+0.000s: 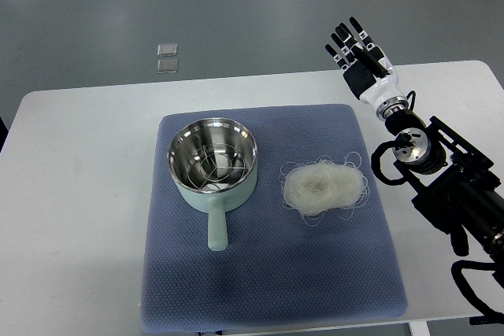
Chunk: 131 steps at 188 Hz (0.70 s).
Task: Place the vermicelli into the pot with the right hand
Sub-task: 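Lower the right hand over the white vermicelli bundle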
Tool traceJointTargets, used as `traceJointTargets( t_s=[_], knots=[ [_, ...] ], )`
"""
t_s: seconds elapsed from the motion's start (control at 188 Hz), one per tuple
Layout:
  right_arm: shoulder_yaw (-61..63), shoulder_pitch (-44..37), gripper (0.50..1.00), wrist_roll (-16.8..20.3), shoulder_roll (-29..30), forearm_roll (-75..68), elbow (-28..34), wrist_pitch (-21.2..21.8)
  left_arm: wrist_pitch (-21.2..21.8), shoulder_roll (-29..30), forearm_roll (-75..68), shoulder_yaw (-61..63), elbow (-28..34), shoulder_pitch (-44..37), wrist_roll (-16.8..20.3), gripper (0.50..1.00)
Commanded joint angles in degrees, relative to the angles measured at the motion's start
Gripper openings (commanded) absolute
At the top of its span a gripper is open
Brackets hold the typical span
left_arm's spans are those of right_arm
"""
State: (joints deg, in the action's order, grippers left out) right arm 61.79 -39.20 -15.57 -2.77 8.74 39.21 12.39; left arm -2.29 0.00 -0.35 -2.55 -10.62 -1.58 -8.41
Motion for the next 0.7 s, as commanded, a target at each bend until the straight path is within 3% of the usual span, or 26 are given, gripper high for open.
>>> traceJointTargets(
  t_s=[0.0,0.341,0.512,0.693],
  knots=[
    [0.00,0.00,0.928,0.01,0.05,0.14,-0.01,-0.09,0.00,0.00,0.00,0.01,0.07,0.00,-0.02,1.000],
    [-3.34,-1.05,0.928,0.36,-0.92,3.21,0.78,0.18,0.00,0.00,0.00,0.01,-0.10,0.00,-0.02,1.000],
    [-12.66,-1.49,0.928,0.63,-7.60,18.77,7.72,0.97,0.00,0.00,0.08,0.09,-0.19,0.00,-0.02,1.000],
    [-30.24,-9.05,0.928,1.42,-18.50,45.66,13.96,4.13,0.00,0.00,0.08,0.01,-0.19,0.00,-0.02,1.000]
  ],
)
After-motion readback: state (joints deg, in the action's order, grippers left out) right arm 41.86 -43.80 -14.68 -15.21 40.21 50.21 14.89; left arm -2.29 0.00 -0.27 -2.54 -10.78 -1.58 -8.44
